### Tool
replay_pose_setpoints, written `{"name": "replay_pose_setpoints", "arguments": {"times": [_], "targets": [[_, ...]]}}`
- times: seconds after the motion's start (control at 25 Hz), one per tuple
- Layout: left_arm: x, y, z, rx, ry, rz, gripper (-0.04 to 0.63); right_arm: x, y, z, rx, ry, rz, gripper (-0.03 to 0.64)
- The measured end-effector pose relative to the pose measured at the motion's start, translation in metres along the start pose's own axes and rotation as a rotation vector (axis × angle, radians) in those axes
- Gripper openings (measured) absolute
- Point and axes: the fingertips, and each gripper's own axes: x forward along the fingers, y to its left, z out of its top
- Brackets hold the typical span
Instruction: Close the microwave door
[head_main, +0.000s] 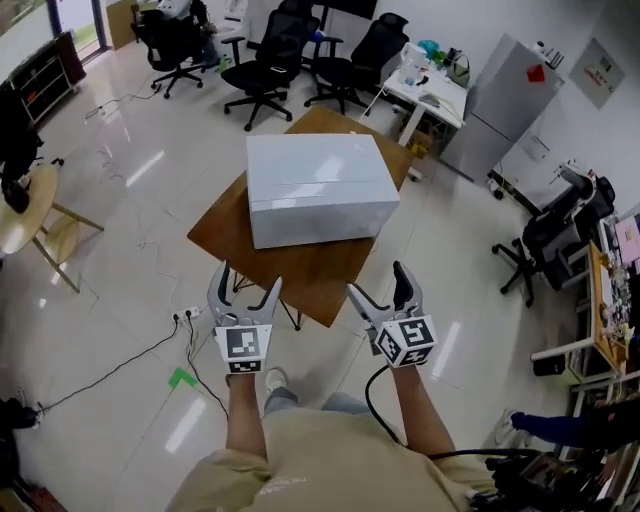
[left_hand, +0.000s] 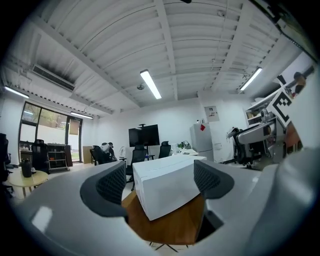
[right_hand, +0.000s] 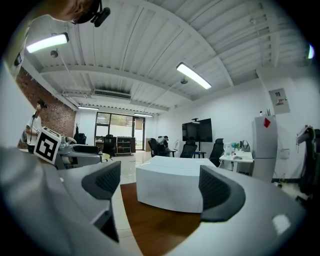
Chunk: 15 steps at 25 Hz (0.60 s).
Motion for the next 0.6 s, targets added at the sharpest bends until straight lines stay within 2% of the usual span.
{"name": "replay_pose_setpoints", "arguments": {"times": [0.2, 0.28, 0.36, 0.4, 0.48, 0.52, 0.6], "targets": [[-0.059, -0.037, 0.033, 0.046, -0.028, 0.033, 0.414, -0.043, 0.027, 0.02, 0.011, -0.066, 0.092, 0.479], [-0.098, -0.063, 0.05, 0.058, -0.03, 0.05, 0.412, -0.082, 0.05, 0.029, 0.007, -0.096, 0.144, 0.479], [-0.141, -0.101, 0.063, 0.061, -0.04, 0.074, 0.385, -0.133, 0.061, 0.019, 0.019, -0.102, 0.181, 0.479], [-0.156, -0.121, 0.064, 0.06, -0.037, 0.086, 0.351, -0.154, 0.056, 0.004, 0.037, -0.095, 0.186, 0.479], [-0.163, -0.151, 0.056, 0.042, 0.033, 0.106, 0.328, -0.172, 0.032, -0.033, 0.091, -0.05, 0.167, 0.479], [-0.154, -0.163, 0.052, 0.039, 0.063, 0.108, 0.328, -0.174, 0.012, -0.048, 0.111, -0.013, 0.147, 0.479], [-0.124, -0.198, 0.053, 0.042, 0.072, 0.102, 0.328, -0.185, -0.037, -0.058, 0.102, 0.055, 0.1, 0.479]]}}
